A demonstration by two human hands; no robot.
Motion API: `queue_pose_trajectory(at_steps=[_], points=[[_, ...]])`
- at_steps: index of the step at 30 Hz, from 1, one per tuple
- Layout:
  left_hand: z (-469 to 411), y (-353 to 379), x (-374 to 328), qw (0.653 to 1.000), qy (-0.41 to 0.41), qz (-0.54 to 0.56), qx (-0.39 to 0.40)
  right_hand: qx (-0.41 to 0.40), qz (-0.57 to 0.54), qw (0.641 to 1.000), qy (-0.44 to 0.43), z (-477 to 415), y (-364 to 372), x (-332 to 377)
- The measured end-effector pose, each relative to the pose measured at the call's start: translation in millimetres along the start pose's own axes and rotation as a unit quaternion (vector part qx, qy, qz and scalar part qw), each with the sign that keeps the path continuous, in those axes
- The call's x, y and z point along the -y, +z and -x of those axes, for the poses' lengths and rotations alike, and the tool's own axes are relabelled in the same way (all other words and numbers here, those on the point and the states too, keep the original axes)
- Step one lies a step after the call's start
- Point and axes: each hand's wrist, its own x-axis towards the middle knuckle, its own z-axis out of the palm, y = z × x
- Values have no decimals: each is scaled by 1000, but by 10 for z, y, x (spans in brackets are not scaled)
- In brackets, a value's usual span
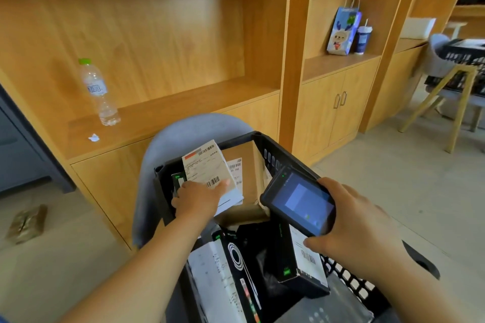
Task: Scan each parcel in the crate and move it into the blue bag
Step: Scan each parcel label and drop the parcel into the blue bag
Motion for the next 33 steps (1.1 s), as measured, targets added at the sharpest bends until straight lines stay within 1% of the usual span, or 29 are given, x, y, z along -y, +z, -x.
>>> queue_pose_trajectory(at_steps=[6,10,12,14,16,17,19,24,28,30,33], points=[[97,146,-73,984,-23,173,32,-2,-2,1000,6,-2,68,-70],[171,213,-85,964,30,256,63,-7,-6,1000,14,33,52,-82],[227,197,-96,953,39,286,86,-12,-11,1000,15,67,28,-84],[303,160,-112,939,20,321,119,-13,-17,1000,16,106,-6,-87],[393,106,-107,916,-5,373,151,-16,-16,1000,17,157,-40,-90],[435,74,-95,905,-10,394,162,-19,-14,1000,19,186,-58,-93],[518,-4,-56,894,-3,413,172,-24,-9,999,22,253,-95,-98],[712,-227,110,896,21,423,136,-24,-2,1000,20,458,-140,-85],[852,-438,302,913,111,386,73,-20,3,1000,5,616,-175,-15],[937,-554,377,921,148,360,25,-15,9,1000,-5,687,-201,36],[1058,-705,481,931,179,316,-32,-6,28,999,-25,768,-249,133]])
